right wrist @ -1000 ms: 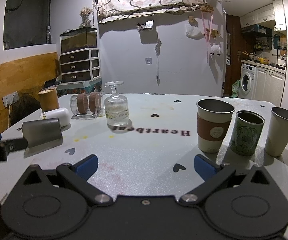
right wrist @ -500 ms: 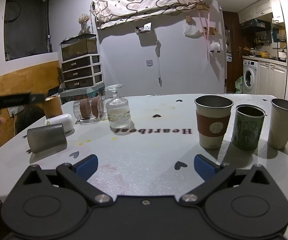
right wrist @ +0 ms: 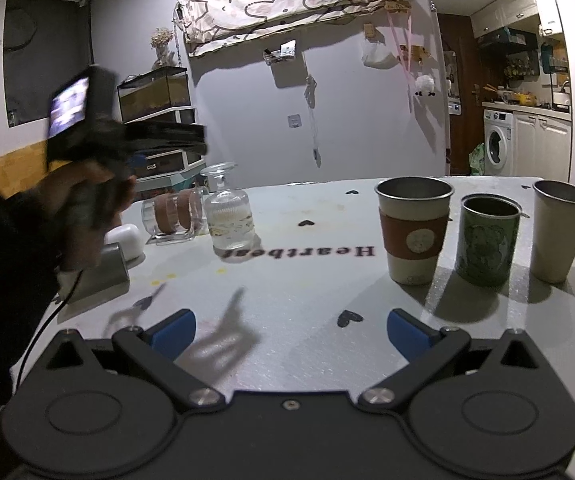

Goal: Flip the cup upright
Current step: 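Move the left tool to the upside-down ribbed glass and grasp its base, then lift the glass with the left tool and roll it onto its side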

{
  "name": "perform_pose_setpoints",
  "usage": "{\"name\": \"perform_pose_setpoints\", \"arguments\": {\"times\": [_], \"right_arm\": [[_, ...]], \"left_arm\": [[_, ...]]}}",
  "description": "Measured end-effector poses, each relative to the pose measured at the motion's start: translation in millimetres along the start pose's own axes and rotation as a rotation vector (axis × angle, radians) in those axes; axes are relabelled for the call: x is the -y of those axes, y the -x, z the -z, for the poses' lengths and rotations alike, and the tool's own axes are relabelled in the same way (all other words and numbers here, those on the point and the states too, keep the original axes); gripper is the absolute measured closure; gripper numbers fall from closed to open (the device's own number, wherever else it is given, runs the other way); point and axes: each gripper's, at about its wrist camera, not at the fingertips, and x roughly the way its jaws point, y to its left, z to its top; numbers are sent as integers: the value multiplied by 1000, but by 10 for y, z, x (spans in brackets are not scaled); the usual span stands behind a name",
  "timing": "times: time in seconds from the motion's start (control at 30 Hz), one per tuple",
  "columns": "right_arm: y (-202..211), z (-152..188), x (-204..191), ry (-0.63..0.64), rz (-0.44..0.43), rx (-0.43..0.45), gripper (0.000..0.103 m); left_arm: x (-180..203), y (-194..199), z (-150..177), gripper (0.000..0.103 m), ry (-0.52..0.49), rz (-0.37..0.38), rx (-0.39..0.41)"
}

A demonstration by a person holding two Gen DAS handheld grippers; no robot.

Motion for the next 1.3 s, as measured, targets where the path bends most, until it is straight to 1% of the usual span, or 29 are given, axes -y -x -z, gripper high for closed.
{"name": "perform_pose_setpoints", "arguments": {"times": [0.1,0.23,0.3,0.33,0.37,0.4,0.43,0.5,0.53,0.63,0.73,0.87,1.0,1.1,1.2,1.3], "right_arm": [[15,15,64,-4,18,-4,0],[48,23,172,-21,36,4,0],[57,35,218,-31,39,3,0],[57,42,234,-34,40,2,0],[55,46,246,-37,41,1,0],[55,48,256,-39,41,0,0],[57,51,263,-42,40,1,0],[56,50,272,-47,38,3,0],[57,52,273,-49,38,3,0],[52,55,267,-47,33,5,0],[39,46,276,-55,32,6,0],[25,44,277,-69,19,12,0],[16,41,248,-66,8,15,0],[24,41,224,-65,2,18,0],[12,43,205,-64,-5,15,0],[-4,46,179,-63,-13,11,0]], "left_arm": [[78,-253,-31,18,7,-3,-57],[130,-524,-16,19,34,-50,-130],[137,-598,-6,21,50,-84,-142],[132,-618,-5,25,56,-90,-142],[128,-630,-12,29,60,-77,-141],[138,-624,-16,38,57,-60,-140],[155,-613,-21,43,46,-47,-139],[199,-597,-27,43,22,-54,-145],[198,-584,-30,43,28,-51,-148],[192,-506,-45,44,28,-40,-162],[239,-344,-11,44,-34,-1,-168],[293,-30,124,44,-100,61,-182],[306,323,361,44,-156,122,-170],[296,547,563,44,-177,150,-176],[244,715,765,44,-163,177,-192],[198,790,966,44,-149,189,-224]]}}
